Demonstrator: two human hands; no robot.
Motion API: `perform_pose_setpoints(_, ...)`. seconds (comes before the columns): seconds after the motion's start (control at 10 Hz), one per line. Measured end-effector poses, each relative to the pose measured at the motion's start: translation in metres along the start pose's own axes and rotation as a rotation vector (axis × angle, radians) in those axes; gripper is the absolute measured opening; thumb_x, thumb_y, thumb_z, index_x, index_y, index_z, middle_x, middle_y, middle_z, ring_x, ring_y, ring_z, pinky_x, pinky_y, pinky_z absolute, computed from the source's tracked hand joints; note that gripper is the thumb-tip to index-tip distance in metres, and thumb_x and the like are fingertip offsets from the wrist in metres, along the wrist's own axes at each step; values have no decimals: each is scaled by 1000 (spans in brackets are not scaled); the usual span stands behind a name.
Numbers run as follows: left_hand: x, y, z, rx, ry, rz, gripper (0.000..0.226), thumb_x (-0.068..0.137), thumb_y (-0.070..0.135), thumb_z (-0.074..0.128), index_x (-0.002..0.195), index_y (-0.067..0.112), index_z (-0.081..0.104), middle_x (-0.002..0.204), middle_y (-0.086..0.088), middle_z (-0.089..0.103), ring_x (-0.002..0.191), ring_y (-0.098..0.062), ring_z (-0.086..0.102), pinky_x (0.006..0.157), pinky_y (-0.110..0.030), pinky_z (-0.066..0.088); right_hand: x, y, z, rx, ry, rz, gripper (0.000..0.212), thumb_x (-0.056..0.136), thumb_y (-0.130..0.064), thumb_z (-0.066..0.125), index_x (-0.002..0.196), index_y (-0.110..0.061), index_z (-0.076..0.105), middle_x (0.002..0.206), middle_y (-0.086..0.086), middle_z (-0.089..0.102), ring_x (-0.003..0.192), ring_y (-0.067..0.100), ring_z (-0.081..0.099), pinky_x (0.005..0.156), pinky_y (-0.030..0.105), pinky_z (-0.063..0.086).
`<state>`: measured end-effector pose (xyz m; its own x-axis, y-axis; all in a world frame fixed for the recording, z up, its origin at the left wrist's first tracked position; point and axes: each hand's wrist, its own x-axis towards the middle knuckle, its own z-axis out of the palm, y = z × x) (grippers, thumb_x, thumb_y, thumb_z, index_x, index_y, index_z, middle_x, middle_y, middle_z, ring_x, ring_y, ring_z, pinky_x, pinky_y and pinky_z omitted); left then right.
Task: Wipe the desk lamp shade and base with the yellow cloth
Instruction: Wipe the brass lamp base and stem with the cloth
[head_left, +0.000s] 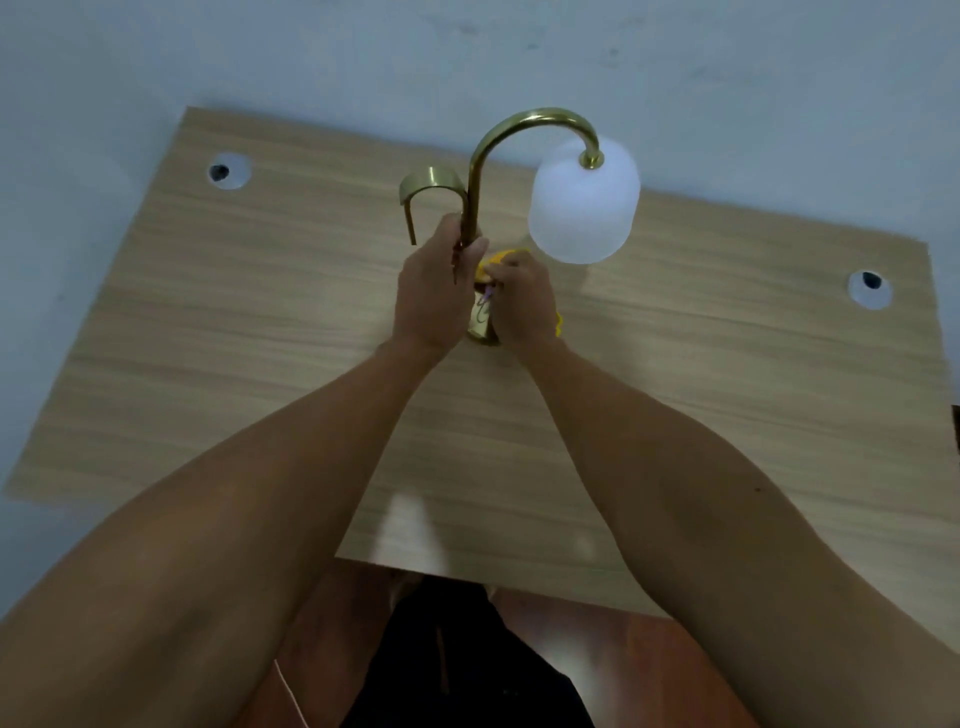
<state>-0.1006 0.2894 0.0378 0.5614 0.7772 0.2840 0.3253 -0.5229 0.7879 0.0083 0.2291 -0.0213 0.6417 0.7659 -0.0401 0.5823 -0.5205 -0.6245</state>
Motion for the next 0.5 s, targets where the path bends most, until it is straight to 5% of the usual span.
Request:
perform_pose_setpoints(0.2, 0, -2, 2, -21, 19, 29, 12, 100, 15, 55, 100, 3, 59, 84, -4, 68, 73, -16, 64, 68, -35, 53, -12, 23, -4, -181, -85, -223, 33, 89, 2, 57, 114, -13, 74, 114, 15, 65, 106, 35, 59, 90, 43, 51)
perform_pose_setpoints(0.3, -3, 2, 7, -82, 33, -17, 13, 103, 15, 53, 104, 2, 58, 88, -7, 68, 79, -20, 67, 73, -37, 56, -16, 30, -15, -160, -59, -186, 29, 91, 0, 56, 113, -9, 73, 116, 17, 64, 108, 35, 58, 91, 42, 50)
perform_pose_setpoints(0.4, -5, 6, 11, -92, 44, -47, 14, 103, 15, 52, 106, 3, 59, 89, -8, 69, 81, -20, 67, 72, -31, 54, 2, 32, -5, 172, -95, -148, 10, 78, -14, 61, 77, -15, 71, 89, 21, 64, 89, 33, 64, 81, 48, 54)
perform_pose_setpoints(0.5, -3, 6, 11, -85, 42, -55, 14, 102, 15, 52, 107, 3, 59, 90, -6, 70, 79, -18, 66, 68, -22, 49, 12, 14, -2, 171, -87, -118, 12, 77, -12, 62, 76, -21, 70, 90, 18, 65, 90, 33, 65, 81, 49, 54)
